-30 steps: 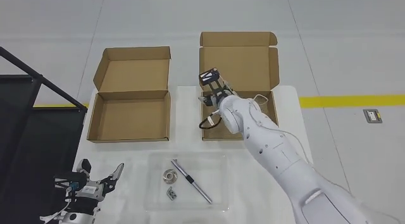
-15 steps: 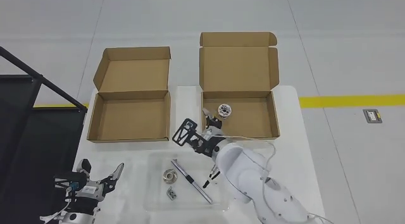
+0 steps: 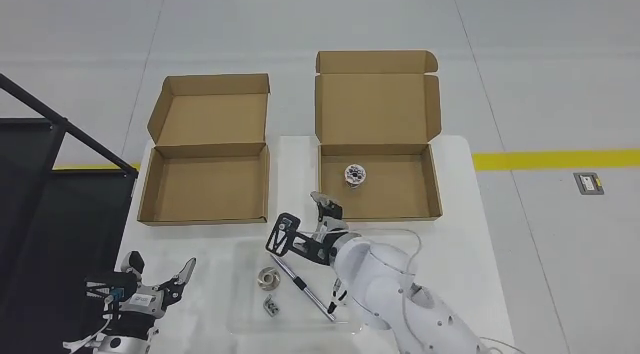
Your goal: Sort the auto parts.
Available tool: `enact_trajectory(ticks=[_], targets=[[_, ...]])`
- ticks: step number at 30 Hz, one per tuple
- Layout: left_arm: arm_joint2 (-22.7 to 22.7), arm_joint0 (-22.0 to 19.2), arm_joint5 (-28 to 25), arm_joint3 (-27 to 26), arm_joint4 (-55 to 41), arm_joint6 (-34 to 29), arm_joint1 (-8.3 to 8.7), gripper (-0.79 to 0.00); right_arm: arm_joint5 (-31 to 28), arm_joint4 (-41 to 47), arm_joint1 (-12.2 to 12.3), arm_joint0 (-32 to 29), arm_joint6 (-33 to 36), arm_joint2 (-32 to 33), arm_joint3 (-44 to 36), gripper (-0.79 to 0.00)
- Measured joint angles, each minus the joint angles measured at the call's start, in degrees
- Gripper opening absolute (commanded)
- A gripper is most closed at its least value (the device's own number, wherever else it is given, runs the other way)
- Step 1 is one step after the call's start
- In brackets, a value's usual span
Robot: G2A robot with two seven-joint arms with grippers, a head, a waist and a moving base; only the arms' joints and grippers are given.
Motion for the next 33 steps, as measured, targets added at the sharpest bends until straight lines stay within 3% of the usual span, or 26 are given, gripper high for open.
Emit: enact_trajectory(ticks=[5, 10, 12, 16, 18, 21, 28, 32, 33], targets=[[0.0, 0.0, 0.0, 0.0, 0.0, 0.0, 0.00, 0.000, -6.2, -1.0, -0.3, -0.9, -0.6, -3.2, 0.6, 0.000], [0.0, 0.0, 0.0, 0.0, 0.0, 0.0, 0.00, 0.000, -4.2, 4.0, -2.6, -0.3, 7.1, -8.2, 3.3, 0.000], [0.0, 0.0, 0.0, 0.0, 0.0, 0.0, 0.00, 0.000, -1.9, 6.5, -3.8, 0.6, 10.8, -9.8, 5.5, -0.068], [0.0, 0.0, 0.0, 0.0, 0.0, 0.0, 0.00, 0.000, 3.4, 12.4, -6.3, 3.2, 15.3, -11.3, 12.3, -0.332], [0.0, 0.0, 0.0, 0.0, 0.0, 0.0, 0.00, 0.000, 5.8, 15.1, -7.4, 4.4, 15.7, -11.6, 16.1, -0.397], [0.0, 0.0, 0.0, 0.0, 0.0, 0.0, 0.00, 0.000, 7.3, 18.1, -8.5, 5.4, 14.4, -11.7, 19.6, -0.388], [0.0, 0.0, 0.0, 0.0, 0.0, 0.0, 0.00, 0.000, 9.7, 19.3, -9.9, 5.6, 14.9, -12.3, 23.9, -0.268], [0.0, 0.0, 0.0, 0.0, 0.0, 0.0, 0.00, 0.000, 10.7, 19.4, -10.7, 5.8, 15.2, -12.7, 26.0, -0.311], [0.0, 0.0, 0.0, 0.0, 0.0, 0.0, 0.00, 0.000, 10.9, 19.4, -10.9, 5.9, 15.3, -12.7, 26.5, -0.394]])
